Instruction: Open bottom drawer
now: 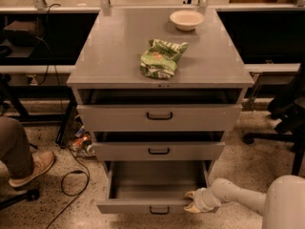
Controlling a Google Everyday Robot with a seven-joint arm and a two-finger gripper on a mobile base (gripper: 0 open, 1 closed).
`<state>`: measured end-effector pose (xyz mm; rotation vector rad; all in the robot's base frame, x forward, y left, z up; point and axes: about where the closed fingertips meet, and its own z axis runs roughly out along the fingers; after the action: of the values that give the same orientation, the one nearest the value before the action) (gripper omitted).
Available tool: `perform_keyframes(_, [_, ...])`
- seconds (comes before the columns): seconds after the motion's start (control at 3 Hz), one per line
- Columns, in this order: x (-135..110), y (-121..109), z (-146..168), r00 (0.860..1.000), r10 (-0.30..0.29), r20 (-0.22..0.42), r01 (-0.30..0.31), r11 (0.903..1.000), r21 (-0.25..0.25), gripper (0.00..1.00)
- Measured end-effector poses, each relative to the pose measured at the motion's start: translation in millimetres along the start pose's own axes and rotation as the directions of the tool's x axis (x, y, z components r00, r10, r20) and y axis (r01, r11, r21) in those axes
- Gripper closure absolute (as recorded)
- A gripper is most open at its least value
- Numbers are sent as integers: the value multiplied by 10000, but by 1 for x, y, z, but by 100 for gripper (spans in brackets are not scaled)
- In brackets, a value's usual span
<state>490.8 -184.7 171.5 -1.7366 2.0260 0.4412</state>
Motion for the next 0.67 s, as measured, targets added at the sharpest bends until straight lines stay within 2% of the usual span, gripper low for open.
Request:
perform_keyframes(0.33, [3,29,-3,9994,329,85,-328,9993,-171,100])
perform_keyframes(0.67, [2,32,-3,9993,373,98,-371,9991,-196,100])
